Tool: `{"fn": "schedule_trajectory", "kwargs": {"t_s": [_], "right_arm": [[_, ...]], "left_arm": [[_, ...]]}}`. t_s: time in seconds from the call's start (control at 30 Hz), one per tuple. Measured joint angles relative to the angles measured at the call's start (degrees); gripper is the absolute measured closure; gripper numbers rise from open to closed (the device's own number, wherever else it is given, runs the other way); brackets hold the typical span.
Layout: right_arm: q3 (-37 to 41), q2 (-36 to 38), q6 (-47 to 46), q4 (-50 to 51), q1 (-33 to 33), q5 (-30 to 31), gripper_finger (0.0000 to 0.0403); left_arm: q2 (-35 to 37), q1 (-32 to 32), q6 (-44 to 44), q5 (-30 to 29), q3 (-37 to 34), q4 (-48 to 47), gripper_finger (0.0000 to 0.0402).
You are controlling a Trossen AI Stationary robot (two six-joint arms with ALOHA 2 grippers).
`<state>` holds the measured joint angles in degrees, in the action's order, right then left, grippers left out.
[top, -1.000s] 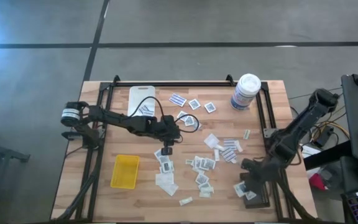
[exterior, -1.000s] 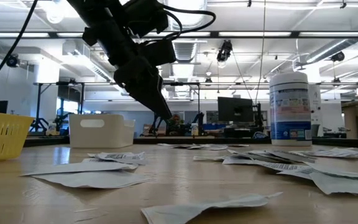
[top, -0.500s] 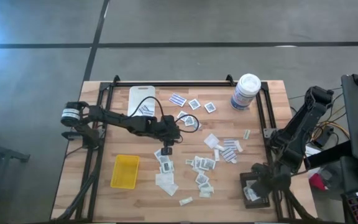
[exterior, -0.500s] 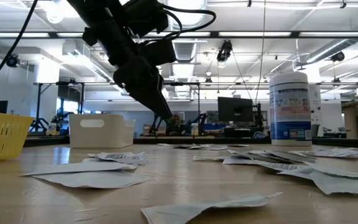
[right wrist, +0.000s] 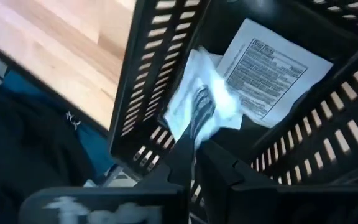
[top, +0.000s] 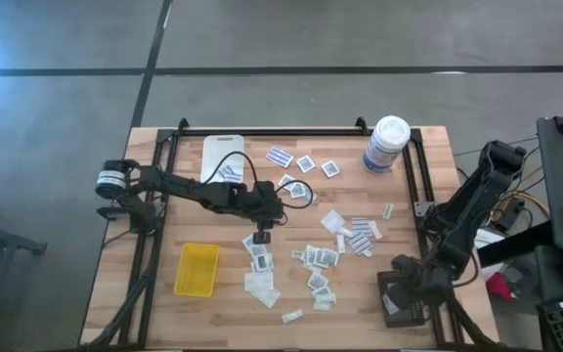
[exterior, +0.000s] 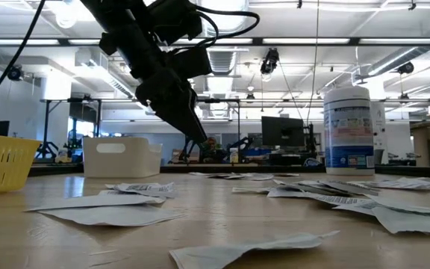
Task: Pick & Place First Aid Supplies
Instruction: Put the towelette pack into the black bin
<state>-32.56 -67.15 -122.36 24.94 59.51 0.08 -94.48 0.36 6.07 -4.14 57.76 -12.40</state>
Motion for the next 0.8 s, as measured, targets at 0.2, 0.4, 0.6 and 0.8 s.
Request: {"fn": "schedule_trajectory", "kwargs": {"t_s": [0.2, 0.4, 0.6, 0.8], "right_arm": [[0.0, 0.68, 0.72, 0.48, 0.01, -0.16, 0.0328], [0.0, 4.63, -1.11, 2.43, 0.12, -3.12, 0.0293], [0.0, 9.12, -0.71, 5.65, 0.11, 2.5, 0.0282], [0.0, 11.11, 5.67, 6.21, 0.1, 20.92, 0.0289]], "left_arm": [[0.0, 0.0, 0.38, 0.0, 0.02, -0.01, 0.0294], [0.0, 0.0, 2.53, -2.63, 0.02, -0.19, 0.0294], [0.0, 0.07, 4.84, -8.88, 0.02, -1.31, 0.0294], [0.0, 1.57, 6.36, -8.82, 0.07, -2.29, 0.0294]]}}
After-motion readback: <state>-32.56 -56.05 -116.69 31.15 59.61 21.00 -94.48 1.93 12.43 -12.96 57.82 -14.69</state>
